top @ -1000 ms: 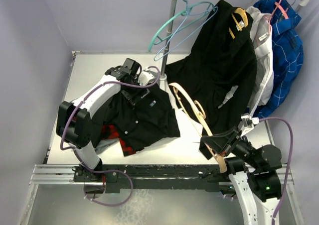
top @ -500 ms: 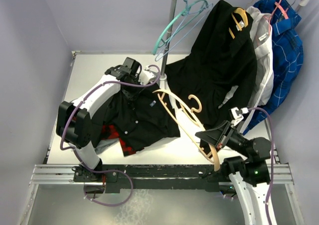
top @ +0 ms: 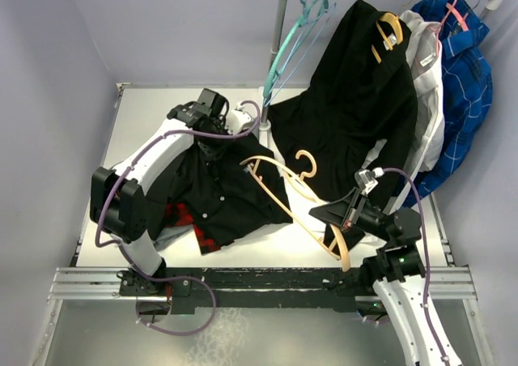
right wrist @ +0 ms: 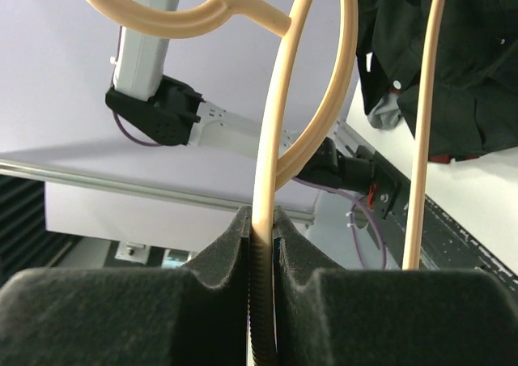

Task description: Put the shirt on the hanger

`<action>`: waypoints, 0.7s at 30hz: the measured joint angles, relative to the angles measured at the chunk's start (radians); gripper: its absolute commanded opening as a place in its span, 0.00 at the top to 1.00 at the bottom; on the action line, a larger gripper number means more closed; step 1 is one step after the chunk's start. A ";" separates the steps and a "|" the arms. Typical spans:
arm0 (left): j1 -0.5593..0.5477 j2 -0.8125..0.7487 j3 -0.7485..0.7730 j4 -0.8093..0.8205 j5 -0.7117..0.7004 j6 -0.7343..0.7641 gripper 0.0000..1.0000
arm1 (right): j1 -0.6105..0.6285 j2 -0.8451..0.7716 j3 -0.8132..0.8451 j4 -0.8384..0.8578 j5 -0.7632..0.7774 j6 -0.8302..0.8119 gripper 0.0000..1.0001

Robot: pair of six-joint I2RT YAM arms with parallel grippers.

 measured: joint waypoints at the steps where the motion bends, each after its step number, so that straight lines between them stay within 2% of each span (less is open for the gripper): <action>1: 0.000 -0.006 0.010 -0.004 0.004 0.000 1.00 | 0.005 0.016 -0.008 0.020 0.001 0.015 1.00; 11: 0.000 -0.114 0.105 -0.025 0.039 -0.003 1.00 | 0.113 0.249 0.010 0.156 0.044 0.041 1.00; 17: 0.000 -0.117 0.125 -0.043 0.060 -0.006 1.00 | 0.215 0.478 0.114 0.279 0.118 0.008 1.00; 21: 0.000 -0.117 0.153 -0.053 0.068 -0.018 1.00 | 0.241 0.549 0.136 0.381 0.171 -0.004 1.00</action>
